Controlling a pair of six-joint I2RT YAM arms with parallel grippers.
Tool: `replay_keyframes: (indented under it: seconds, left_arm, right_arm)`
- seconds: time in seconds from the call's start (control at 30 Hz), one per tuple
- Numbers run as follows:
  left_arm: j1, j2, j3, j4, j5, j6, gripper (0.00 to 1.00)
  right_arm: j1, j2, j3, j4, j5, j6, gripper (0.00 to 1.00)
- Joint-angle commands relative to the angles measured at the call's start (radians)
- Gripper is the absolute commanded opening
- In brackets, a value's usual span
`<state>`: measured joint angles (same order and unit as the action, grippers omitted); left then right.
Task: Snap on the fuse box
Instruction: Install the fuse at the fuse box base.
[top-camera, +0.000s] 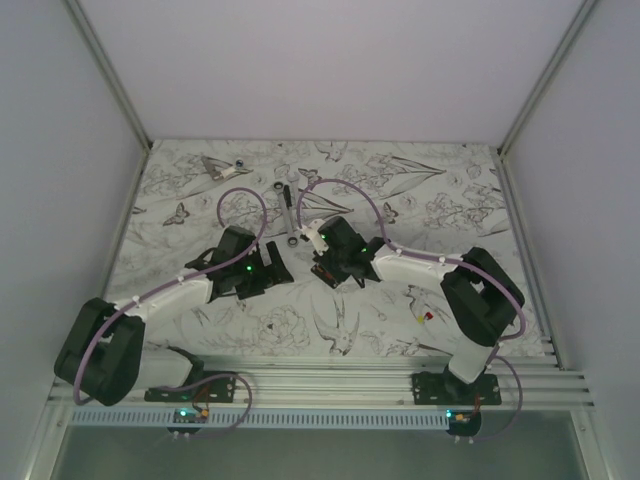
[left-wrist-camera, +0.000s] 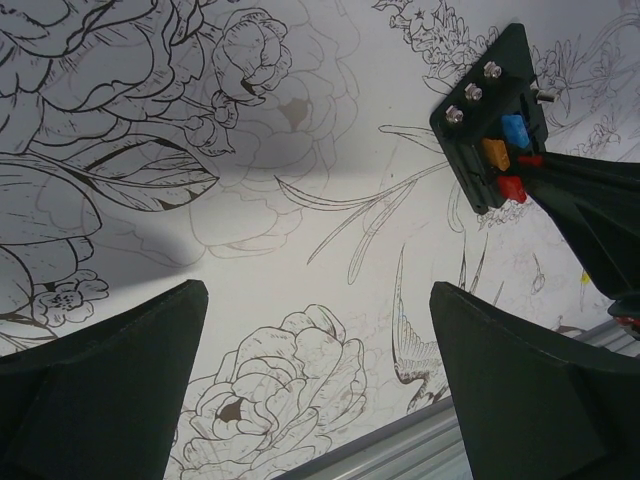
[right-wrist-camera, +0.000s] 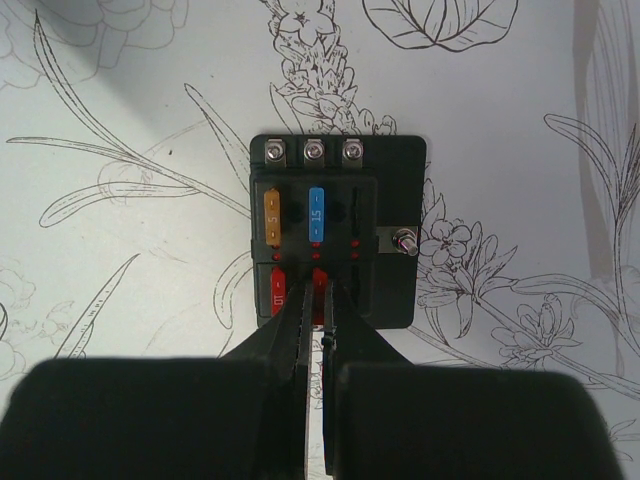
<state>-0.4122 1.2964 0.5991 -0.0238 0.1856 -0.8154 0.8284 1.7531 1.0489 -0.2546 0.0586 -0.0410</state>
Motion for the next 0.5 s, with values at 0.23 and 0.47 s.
replay_keyframes:
  seconds: [0.23,0.47]
  left_arm:
    - [0.007,-0.057,-0.018,-0.020,-0.004,-0.007,1.00]
    - [0.007,-0.061,-0.019,-0.020,-0.001,-0.010,1.00]
  right_arm:
    - [-0.001,-0.010,-0.020,-0.141,-0.023,0.007,0.07]
    - [-0.002,-0.018,0.053,-0.127,-0.001,0.018,0.16]
